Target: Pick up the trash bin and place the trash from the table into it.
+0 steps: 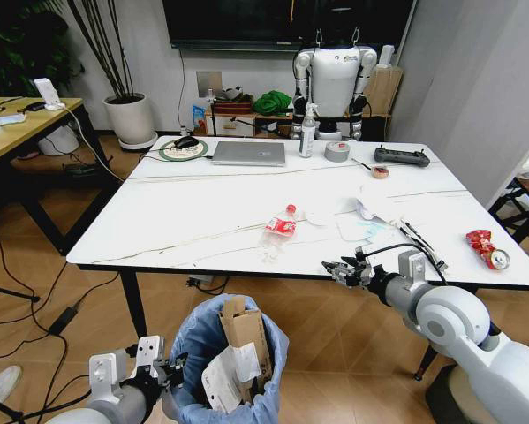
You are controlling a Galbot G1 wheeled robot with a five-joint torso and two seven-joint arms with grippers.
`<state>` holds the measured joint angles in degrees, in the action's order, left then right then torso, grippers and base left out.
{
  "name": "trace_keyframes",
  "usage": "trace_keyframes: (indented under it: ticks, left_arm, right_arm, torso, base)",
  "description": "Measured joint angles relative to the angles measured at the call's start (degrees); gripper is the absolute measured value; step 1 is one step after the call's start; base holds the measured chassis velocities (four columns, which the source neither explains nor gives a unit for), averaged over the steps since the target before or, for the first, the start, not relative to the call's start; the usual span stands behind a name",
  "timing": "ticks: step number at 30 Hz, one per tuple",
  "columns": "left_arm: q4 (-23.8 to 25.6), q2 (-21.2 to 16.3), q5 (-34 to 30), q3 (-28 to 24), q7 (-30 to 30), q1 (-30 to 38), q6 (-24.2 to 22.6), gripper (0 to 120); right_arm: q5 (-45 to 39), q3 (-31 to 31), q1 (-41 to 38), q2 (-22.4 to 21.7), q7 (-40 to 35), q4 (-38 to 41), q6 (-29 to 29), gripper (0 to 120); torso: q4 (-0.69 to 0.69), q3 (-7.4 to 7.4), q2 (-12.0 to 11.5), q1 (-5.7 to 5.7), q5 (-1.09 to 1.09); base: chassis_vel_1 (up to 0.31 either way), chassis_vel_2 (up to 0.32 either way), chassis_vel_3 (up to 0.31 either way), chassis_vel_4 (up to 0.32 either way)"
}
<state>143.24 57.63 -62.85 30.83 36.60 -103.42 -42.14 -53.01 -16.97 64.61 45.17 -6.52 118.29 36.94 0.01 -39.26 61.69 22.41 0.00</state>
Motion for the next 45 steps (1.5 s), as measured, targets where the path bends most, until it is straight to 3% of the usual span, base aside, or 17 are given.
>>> trace_keyframes:
  ticks: [15,30,45]
  left_arm:
    - [0.0,0.3,-0.1,0.0,-0.1,-0.5,0.0,0]
    - [0.0,0.2,-0.3,0.0,-0.1,-0.6,0.0,0]
    - [0.0,0.1,-0.5,0.1,-0.1,-0.4,0.0,0]
  right_arm:
    - [3.7,-1.3,1.7,-0.5,3.6,-0.6,-1.1,45]
    - [5.1,-0.7,1.9,-0.2,3.5,-0.3,-1.4,0]
    - [5.6,0.8,1.4,0.6,1.8,0.5,-1.8,0]
  torso:
    - [0.0,0.0,0.0,0.0,0.0]
    - [0.0,0.0,0.0,0.0,0.0]
    - [0.0,0.0,0.0,0.0,0.0]
  base:
    - [0.0,0.0,0.0,0.0]
    - [0.0,0.0,0.0,0.0]
    - [0.0,0.0,0.0,0.0]
